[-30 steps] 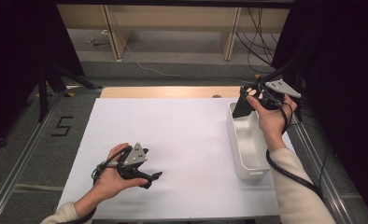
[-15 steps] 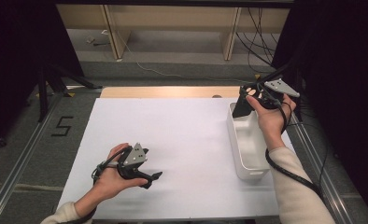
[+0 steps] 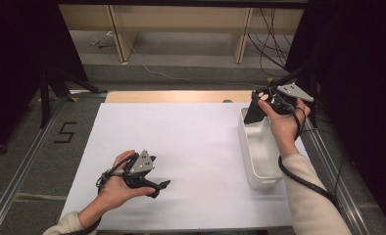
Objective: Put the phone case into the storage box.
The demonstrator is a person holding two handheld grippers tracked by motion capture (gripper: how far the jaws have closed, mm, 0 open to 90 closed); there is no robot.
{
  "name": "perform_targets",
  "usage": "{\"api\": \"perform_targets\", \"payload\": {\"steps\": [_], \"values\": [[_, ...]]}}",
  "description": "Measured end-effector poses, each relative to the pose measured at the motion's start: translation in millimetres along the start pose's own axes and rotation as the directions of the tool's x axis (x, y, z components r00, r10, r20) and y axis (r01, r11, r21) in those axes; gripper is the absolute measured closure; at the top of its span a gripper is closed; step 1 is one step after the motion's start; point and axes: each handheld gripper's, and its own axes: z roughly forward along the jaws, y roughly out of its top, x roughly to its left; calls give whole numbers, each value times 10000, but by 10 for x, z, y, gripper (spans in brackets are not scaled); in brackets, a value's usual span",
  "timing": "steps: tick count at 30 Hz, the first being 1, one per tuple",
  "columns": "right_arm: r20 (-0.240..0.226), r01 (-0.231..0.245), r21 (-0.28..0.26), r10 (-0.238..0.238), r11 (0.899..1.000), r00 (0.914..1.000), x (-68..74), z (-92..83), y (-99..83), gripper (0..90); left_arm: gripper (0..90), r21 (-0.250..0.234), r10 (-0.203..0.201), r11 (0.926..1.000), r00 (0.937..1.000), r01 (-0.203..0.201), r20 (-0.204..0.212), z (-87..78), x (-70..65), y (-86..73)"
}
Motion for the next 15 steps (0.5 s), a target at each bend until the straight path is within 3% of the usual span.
{"api": "perform_targets", "payload": {"steps": [15], "values": [[-17, 8, 117, -8, 9999, 10000, -3, 44, -20, 150, 79, -1, 1, 10000, 10000, -1, 6, -3, -3, 4]]}}
